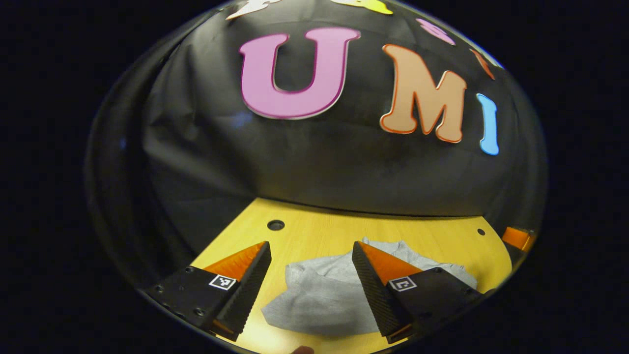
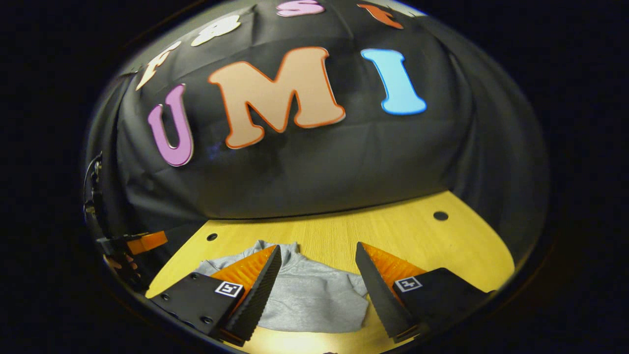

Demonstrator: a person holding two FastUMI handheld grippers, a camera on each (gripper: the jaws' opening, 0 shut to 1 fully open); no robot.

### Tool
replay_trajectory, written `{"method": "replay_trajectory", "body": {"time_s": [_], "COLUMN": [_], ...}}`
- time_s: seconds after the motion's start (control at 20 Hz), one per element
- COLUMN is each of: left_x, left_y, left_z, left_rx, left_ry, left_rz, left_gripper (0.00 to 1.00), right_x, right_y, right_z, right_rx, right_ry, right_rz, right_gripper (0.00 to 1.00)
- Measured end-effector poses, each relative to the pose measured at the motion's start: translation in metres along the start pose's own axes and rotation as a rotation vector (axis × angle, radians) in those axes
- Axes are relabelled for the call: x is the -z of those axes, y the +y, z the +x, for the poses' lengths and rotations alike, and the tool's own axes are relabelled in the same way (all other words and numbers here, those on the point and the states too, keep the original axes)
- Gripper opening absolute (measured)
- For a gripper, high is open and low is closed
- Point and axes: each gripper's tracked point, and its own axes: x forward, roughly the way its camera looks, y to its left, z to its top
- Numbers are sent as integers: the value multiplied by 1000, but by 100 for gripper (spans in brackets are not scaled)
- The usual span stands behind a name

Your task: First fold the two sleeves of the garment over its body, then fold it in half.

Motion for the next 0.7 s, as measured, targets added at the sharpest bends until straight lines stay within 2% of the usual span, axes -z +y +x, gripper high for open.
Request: {"method": "replay_trajectory", "body": {"time_s": [0.15,0.3,0.55,0.7], "left_x": [-22,-27,-33,-41], "left_y": [-13,-22,-14,-9], "left_z": [-26,-63,-101,-116], "left_rx": [-9,23,-19,-32], "left_ry": [-112,-146,-179,-211], "left_rz": [77,100,114,121], "left_gripper": [95,95,95,95], "right_x": [-24,-41,-50,-47], "right_y": [11,23,33,31], "right_z": [-38,-73,-116,-120], "right_rx": [24,29,4,12], "right_ry": [-132,-237,-272,-286], "right_rz": [-90,-149,-147,-142], "right_gripper": [96,96,97,98]}}
